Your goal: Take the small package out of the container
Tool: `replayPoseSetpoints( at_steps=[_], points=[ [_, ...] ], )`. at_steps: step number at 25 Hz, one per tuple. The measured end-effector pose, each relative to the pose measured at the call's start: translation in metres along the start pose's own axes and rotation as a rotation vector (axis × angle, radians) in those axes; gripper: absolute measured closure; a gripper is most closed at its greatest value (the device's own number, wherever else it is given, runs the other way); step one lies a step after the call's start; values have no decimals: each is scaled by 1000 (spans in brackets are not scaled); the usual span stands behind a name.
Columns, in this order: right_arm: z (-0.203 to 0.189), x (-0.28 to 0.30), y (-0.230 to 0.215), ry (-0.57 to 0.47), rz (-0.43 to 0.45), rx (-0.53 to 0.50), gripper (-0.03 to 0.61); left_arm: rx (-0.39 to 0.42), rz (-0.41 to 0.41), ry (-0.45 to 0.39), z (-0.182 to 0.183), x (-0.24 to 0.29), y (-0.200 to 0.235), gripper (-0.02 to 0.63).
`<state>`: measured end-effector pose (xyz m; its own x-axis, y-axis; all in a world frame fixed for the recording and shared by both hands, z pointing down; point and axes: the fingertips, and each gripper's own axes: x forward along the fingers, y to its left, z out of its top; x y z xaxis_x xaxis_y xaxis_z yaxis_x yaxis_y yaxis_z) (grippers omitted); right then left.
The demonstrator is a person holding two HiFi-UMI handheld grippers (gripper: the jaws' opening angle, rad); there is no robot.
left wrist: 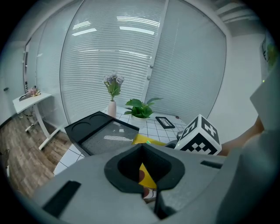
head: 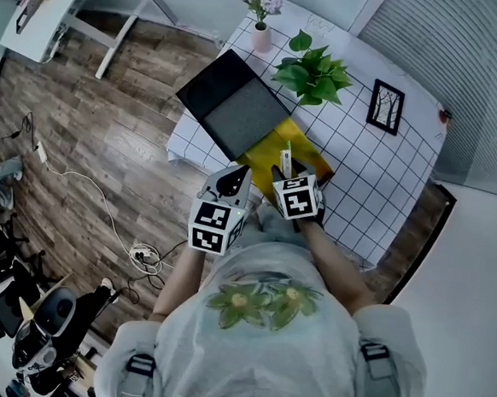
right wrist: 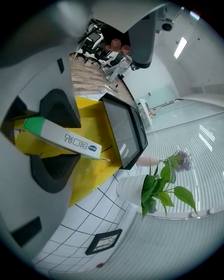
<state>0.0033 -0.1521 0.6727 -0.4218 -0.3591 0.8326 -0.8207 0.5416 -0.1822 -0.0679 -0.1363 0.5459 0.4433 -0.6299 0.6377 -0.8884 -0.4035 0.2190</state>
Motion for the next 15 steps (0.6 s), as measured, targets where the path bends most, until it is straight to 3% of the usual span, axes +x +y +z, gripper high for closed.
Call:
replayPoseSetpoints(
  at_steps=[5,15],
  points=[
    [0,1,-5,-10,-19,-36,464,-6,3,-13,-2,1,0,607],
    [-1,-4,-7,-3,-24,-58,486,-14,3,-28,-1,-3,2,607]
  ],
)
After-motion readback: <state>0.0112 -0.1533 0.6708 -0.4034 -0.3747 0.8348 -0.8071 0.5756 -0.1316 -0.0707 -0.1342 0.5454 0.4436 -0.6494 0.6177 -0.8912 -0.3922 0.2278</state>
